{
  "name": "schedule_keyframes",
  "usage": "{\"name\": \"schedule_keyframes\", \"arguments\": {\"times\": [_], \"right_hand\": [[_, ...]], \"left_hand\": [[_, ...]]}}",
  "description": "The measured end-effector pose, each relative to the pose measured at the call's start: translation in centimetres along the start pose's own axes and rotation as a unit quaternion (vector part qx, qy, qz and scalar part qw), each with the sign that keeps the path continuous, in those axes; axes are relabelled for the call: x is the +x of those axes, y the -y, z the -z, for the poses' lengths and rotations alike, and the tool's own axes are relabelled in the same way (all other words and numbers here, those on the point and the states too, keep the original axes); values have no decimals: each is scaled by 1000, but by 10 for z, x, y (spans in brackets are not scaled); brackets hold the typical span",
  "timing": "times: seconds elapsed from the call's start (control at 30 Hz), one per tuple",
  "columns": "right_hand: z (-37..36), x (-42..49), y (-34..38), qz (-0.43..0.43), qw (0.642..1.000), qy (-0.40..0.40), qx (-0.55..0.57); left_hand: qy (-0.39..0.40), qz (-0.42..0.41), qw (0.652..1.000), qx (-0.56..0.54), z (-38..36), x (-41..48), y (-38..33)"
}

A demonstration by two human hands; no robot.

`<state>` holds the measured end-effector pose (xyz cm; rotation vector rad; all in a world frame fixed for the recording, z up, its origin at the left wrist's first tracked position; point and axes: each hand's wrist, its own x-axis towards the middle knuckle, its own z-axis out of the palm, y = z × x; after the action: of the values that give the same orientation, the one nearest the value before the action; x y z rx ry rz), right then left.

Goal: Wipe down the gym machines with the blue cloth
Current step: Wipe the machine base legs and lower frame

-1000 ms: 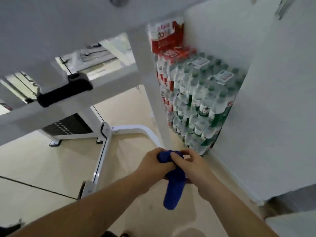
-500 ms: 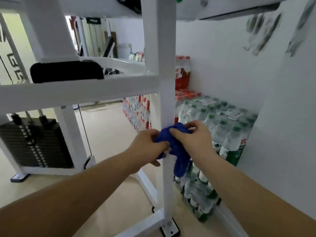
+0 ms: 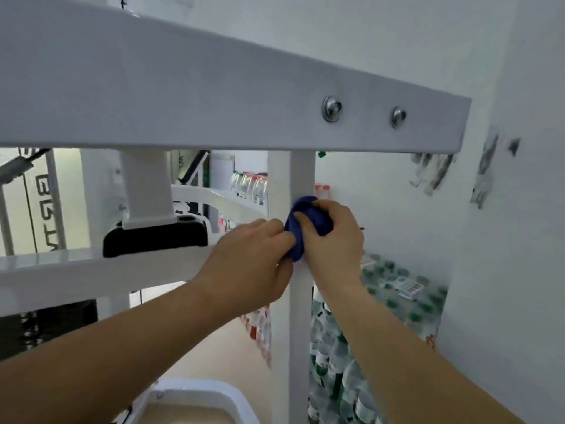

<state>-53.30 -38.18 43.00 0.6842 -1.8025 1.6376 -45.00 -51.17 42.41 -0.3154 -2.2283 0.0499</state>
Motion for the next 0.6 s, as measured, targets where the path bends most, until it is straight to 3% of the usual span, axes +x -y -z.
{"name": "schedule_keyframes", "arguments": {"times": [0.1, 0.23, 0.37, 0.6], "right_hand": [[4, -4, -7, 1, 1000, 9, -14], [7, 35, 19, 48, 998, 6, -50], [-9, 35, 23, 76, 994, 8, -72], [5, -40, -38, 6, 996, 67, -51]], "left_hand": [[26, 25, 995, 90, 4, 9, 22], [23, 93, 992, 80, -5, 4, 20], [42, 77, 992, 88, 1, -9, 19], [86, 26, 989, 120, 0, -36, 12]]}}
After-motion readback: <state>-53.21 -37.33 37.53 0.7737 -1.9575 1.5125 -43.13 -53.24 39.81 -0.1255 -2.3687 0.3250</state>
